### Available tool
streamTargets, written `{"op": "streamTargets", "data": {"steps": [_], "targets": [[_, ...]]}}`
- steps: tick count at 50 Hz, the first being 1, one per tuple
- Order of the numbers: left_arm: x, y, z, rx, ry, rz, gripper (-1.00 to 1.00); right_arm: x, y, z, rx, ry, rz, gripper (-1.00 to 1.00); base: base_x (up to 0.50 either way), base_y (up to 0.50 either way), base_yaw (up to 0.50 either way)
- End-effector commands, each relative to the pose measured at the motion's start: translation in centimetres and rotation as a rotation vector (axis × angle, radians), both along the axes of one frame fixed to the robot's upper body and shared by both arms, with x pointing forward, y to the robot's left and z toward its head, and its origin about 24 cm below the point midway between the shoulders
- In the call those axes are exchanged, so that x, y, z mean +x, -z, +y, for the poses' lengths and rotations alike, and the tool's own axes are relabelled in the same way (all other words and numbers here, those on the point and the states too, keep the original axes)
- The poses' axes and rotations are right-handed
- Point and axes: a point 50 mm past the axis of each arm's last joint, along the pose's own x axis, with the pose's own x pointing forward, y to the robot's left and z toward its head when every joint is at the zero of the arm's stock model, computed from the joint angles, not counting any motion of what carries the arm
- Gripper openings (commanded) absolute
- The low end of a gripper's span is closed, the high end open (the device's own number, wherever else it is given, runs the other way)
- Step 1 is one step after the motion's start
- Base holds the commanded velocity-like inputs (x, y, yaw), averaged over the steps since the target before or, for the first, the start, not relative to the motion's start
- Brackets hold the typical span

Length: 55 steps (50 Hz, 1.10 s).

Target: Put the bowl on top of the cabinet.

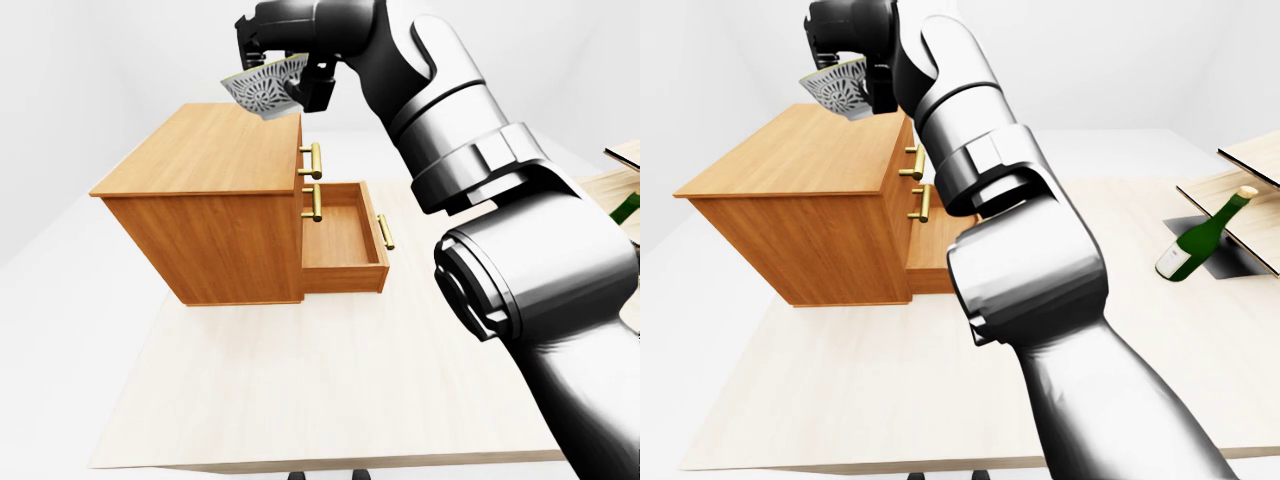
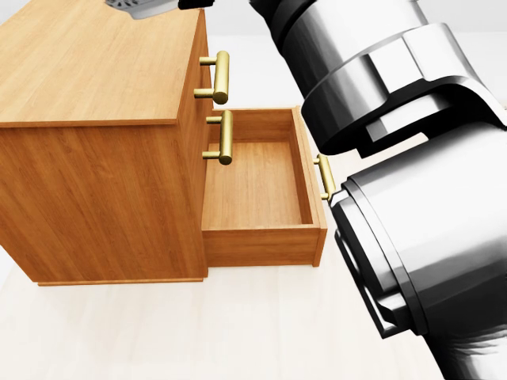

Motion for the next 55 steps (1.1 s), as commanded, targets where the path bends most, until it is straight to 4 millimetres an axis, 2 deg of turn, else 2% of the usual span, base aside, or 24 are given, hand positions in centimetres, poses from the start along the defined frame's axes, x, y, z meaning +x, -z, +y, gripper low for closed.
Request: {"op": "streamTargets", "data": {"steps": [1, 11, 21, 50, 55], "targets": [[-0.1, -0.1, -0.1, 0.002, 0.002, -0.004, 1.0, -0.8, -0.3, 1.4, 0.029, -0.074, -0.006, -1.0, 0.0, 0.0, 0.0], [-0.1, -0.1, 0.0, -0.002, 0.005, -0.004, 1.0, -1.1, 0.0, 2.1, 0.065, -0.119, 0.012, -1.0, 0.0, 0.0, 0.0], [-0.1, -0.1, 0.1, -0.002, 0.003, -0.004, 1.0, -1.9, -0.7, 2.8, 0.172, -0.206, 0.03, -1.0, 0.0, 0.0, 0.0], [0.0, 0.0, -0.3, 0.004, 0.011, -0.002, 1.0, 0.0, 2.2, 1.2, 0.142, -0.126, 0.087, -1.0, 0.0, 0.0, 0.0], [0.0, 0.1, -0.3, 0.003, 0.012, -0.002, 1.0, 0.0, 2.2, 1.1, 0.146, -0.123, 0.086, -1.0, 0.0, 0.0, 0.0]]}}
